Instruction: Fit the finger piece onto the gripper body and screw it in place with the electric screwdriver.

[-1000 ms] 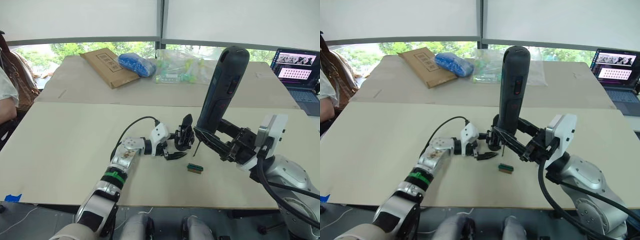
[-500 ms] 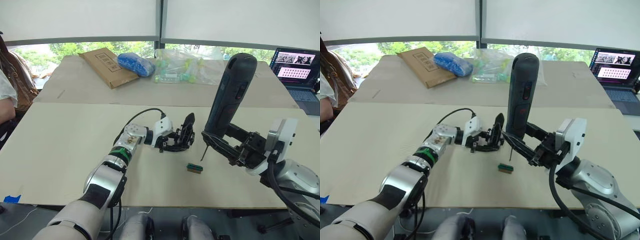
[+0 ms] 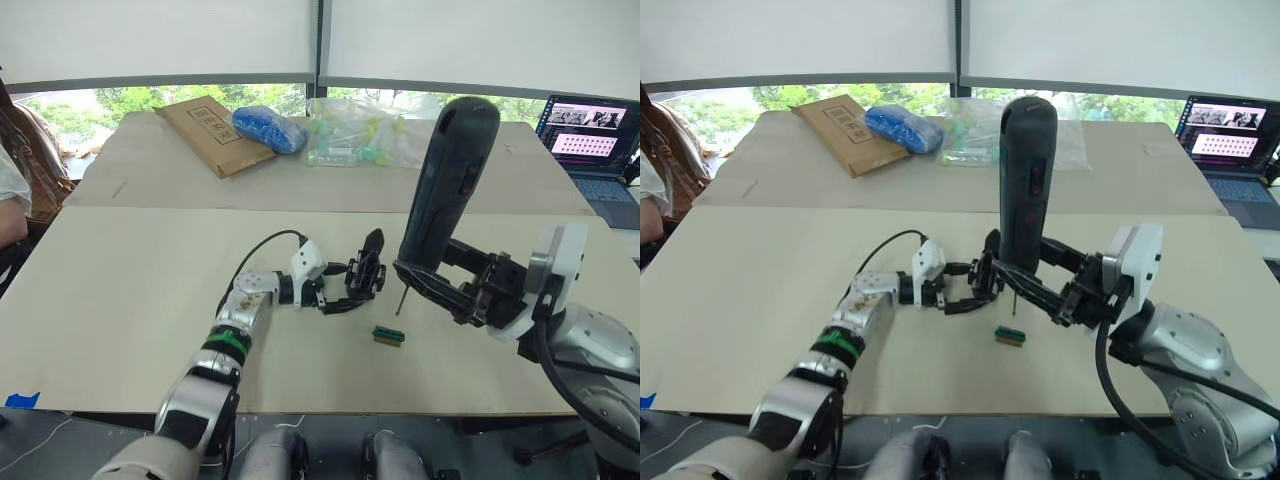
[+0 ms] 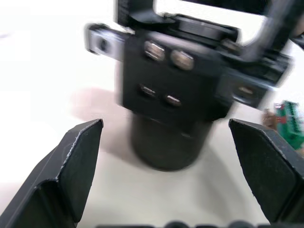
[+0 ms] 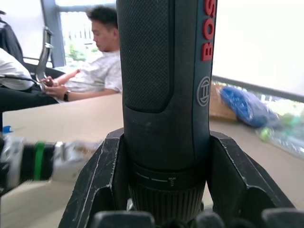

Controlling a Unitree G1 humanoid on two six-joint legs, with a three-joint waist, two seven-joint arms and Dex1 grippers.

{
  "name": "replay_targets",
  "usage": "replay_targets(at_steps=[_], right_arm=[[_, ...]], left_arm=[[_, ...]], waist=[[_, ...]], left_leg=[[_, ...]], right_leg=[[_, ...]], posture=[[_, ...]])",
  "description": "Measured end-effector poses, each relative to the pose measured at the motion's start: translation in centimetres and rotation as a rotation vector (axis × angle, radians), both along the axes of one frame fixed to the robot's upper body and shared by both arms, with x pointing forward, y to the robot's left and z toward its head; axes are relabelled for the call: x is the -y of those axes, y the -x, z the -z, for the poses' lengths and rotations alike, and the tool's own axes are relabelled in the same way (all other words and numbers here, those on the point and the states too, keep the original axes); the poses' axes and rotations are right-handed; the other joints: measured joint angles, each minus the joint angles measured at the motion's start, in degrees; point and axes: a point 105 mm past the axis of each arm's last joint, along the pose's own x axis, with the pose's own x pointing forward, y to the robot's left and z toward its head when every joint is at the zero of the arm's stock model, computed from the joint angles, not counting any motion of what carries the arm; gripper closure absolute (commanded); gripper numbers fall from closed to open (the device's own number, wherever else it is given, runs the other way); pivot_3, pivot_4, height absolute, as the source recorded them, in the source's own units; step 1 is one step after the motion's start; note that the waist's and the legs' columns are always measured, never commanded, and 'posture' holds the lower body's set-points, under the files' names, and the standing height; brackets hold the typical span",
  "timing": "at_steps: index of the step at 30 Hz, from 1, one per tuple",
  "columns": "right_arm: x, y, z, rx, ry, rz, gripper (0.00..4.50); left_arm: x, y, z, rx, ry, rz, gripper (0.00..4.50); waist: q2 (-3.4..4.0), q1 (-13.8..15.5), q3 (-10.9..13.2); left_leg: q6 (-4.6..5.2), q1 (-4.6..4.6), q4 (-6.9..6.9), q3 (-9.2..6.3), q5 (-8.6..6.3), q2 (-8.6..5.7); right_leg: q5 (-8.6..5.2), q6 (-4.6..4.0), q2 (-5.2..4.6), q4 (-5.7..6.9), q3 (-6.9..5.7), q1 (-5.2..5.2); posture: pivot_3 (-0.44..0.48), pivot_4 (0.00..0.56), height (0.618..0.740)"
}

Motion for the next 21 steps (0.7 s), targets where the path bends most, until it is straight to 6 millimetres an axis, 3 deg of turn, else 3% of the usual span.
replay_targets(at_steps=[3,7,10,13,21], right_arm=[[-0.3,-0.1,0.0,-0.001,0.013,-0.038,2.61],[-0.8,-0.7,-1.4,0.034,0.043,-0.086,2.61],[-1.4,-1.0,-2.5,0.034,0.032,-0.134,2.61],[-2.1,-1.5,-4.0,0.037,0.026,-0.162,2.61],[-5.4,-3.5,-6.3,-0.049,0.022,-0.231,2.61]], left_arm=[[0.2,0.1,-0.1,-0.003,-0.010,-0.039,0.00],[0.9,0.4,0.0,-0.011,-0.021,-0.054,0.00],[1.2,0.4,0.0,-0.009,-0.027,-0.053,0.74],[1.5,0.4,-0.1,-0.002,-0.031,-0.046,2.13],[1.7,0.2,-0.2,0.037,-0.058,0.020,2.20]], waist=[[0.00,0.02,0.00],[0.00,-0.02,0.00],[0.00,-0.18,0.00],[0.00,-0.15,0.00],[0.02,-0.03,-0.01]], left_leg=[[0.00,0.00,0.00,0.02,0.00,-0.01],[0.00,0.00,0.01,0.00,0.00,0.00],[-0.01,0.00,-0.02,0.02,0.00,0.00],[-0.01,0.00,-0.02,0.01,0.01,0.01],[-0.02,-0.03,-0.04,0.05,0.01,-0.01]], right_leg=[[0.00,0.00,0.00,-0.01,0.01,0.01],[0.00,0.00,0.00,0.02,-0.03,0.01],[0.00,-0.01,0.00,0.01,-0.01,-0.01],[0.01,-0.01,0.00,0.00,-0.05,0.00],[0.02,-0.01,-0.05,0.06,-0.09,-0.01]], posture=[[0.000,0.150,0.732],[0.000,0.150,0.732],[0.000,0.150,0.732],[0.000,0.150,0.732],[0.000,0.150,0.732]])
